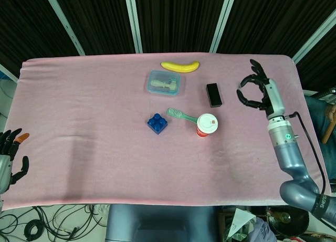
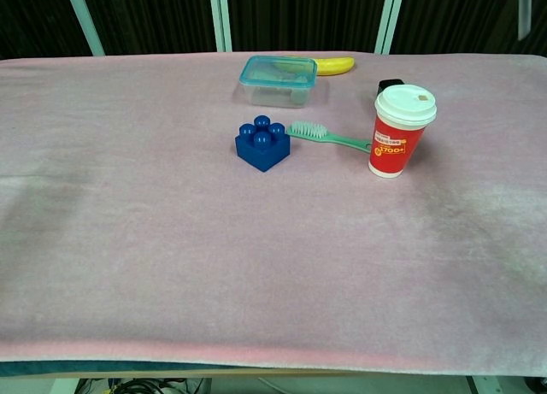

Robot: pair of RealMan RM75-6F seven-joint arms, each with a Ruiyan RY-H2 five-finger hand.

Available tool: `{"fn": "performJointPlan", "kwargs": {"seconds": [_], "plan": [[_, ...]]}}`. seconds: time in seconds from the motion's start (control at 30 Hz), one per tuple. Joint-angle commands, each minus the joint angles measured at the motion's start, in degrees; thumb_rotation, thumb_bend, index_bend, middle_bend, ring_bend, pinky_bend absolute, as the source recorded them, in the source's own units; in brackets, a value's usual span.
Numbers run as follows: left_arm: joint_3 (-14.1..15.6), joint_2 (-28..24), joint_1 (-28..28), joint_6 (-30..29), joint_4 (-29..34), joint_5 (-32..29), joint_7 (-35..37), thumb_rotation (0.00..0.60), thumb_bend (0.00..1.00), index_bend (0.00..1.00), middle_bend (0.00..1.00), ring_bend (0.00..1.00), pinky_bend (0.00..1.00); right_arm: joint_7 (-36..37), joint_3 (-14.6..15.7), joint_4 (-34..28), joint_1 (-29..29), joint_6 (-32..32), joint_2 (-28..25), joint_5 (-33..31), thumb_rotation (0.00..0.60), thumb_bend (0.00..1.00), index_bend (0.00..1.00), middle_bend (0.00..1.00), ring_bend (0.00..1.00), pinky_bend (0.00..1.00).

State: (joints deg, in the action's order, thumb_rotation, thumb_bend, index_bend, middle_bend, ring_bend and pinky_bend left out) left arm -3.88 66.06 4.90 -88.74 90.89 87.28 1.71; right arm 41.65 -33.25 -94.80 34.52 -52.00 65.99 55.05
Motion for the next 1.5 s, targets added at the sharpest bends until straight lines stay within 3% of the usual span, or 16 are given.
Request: {"fn": "performJointPlan", "kwargs": {"seconds": [0.03,0.57,1.07,1.5], "plan": [[0.1,0.0,0.0,0.1,0.0,0.0,-0.2,0.600,0.58,0.19,0.08,0.02,0.00,2.8,-2.2,0.7,1.8,1.2,2.2,-2.5,0.600,0.36,0.65,0.00,0.02,0.18],[0.0,0.1,-0.1,-0.2,0.1,0.0,-0.1,0.600,0.58,0.19,0.08,0.02,0.00,5.8,-2.2,3.8,2.4,-2.6,10.9,-4.0,0.600,0.36,0.65,0.00,0.02,0.18],[-0.1,0.0,-0.2,-0.3,0.1,-0.2,0.0,0.600,0.58,0.19,0.08,0.02,0.00,11.4,-1.0,6.8,0.3,-3.8,15.6,0.4,0.600,0.36,0.65,0.00,0.02,0.18],[0.0,0.0,-0.1,-0.1,0.1,-0.3,-0.1,0.600,0.58,0.19,0.08,0.02,0.00,12.0,0.6,10.7,0.3,-4.0,18.6,3.6,0.600,0.36,0.65,0.00,0.02,0.18]]}}
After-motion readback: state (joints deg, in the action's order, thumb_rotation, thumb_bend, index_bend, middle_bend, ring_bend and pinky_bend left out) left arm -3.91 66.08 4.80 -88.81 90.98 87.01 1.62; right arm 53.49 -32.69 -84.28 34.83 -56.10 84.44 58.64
